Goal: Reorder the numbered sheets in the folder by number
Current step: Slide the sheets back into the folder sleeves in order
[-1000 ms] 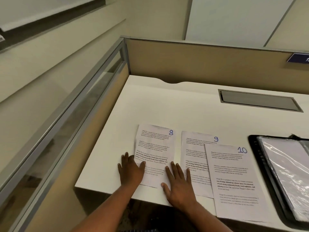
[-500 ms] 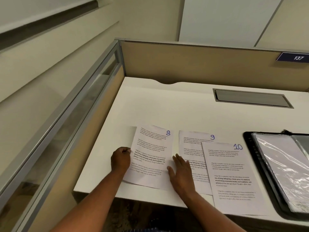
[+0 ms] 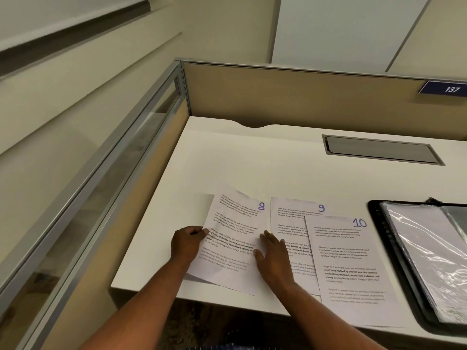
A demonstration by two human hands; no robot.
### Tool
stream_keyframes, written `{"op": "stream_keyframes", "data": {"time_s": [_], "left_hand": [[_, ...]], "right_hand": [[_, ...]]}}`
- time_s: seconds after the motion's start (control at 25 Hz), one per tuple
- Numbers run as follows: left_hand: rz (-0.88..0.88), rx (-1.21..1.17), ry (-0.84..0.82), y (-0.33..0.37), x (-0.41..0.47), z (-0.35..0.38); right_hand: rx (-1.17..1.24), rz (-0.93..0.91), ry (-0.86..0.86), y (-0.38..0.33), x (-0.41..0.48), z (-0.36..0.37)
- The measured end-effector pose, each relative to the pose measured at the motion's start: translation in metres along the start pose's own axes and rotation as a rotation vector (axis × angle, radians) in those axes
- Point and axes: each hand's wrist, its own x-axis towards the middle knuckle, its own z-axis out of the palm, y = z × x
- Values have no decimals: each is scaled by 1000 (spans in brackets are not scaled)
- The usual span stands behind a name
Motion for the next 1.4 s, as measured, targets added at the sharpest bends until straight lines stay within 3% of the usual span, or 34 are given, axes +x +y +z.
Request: {"op": "stream_keyframes", "data": {"time_s": [0.16,0.36,0.6,1.0,1.4], "left_hand": [[-31,-168,-50,11,-2,-9],[-3,-199,-112,21,-2,-16],[24,-136,-31,31,-3,-16],[181,288,55,62,-31,41],[323,347,-76,91,-88,126]], "right_hand": [[349,173,141,-8,9,-6],[742,371,172,-16,27,-14],[731,383,342,-15,33,-25],[547,168,479,-11,16,-47],[510,231,704,37,-22,-98]]}}
